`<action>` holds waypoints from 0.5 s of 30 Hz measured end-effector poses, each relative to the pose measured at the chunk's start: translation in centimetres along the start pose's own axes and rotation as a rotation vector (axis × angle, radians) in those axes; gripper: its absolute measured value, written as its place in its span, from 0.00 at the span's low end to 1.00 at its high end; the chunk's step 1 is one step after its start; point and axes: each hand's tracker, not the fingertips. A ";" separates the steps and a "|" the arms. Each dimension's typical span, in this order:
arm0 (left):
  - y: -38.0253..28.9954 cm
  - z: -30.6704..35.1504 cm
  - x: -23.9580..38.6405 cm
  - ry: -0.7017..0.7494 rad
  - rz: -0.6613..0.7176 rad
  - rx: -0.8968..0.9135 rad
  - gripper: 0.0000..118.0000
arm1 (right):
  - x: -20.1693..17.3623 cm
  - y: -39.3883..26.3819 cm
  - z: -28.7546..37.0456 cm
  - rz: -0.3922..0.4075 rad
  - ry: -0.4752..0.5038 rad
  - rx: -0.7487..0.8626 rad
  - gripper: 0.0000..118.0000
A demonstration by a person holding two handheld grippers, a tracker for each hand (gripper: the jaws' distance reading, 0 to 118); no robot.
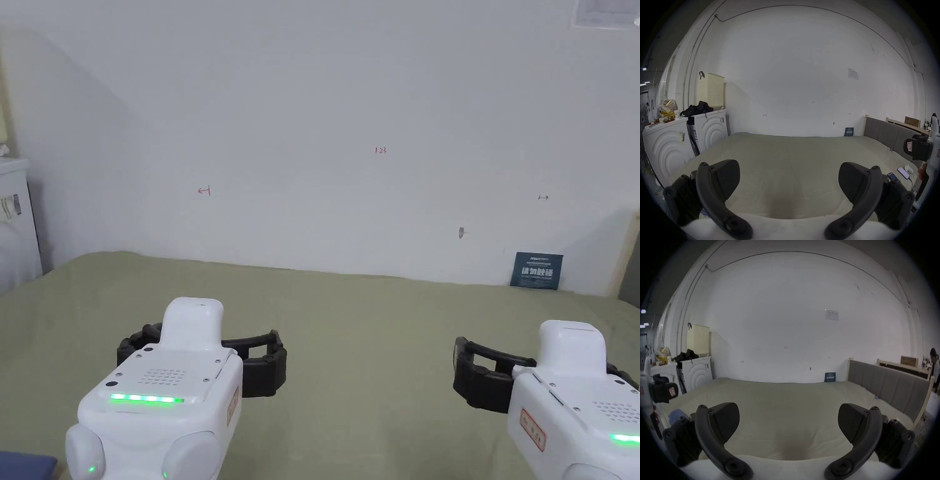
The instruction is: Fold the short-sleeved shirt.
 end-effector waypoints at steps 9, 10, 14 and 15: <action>0.0 -0.1 -0.8 0.011 0.015 -0.017 1.00 | 0.3 0.0 -0.2 -0.013 0.098 -0.054 1.00; 0.0 -0.2 -0.9 0.012 0.017 -0.018 1.00 | 0.5 0.1 -0.2 -0.029 0.101 -0.051 1.00; 0.0 -0.3 -1.0 0.021 0.019 -0.024 1.00 | 0.5 0.8 -0.7 -0.072 0.003 -0.085 1.00; 0.1 -0.3 -1.1 0.022 0.021 -0.024 1.00 | 0.5 0.9 -0.9 -0.076 -0.007 -0.102 1.00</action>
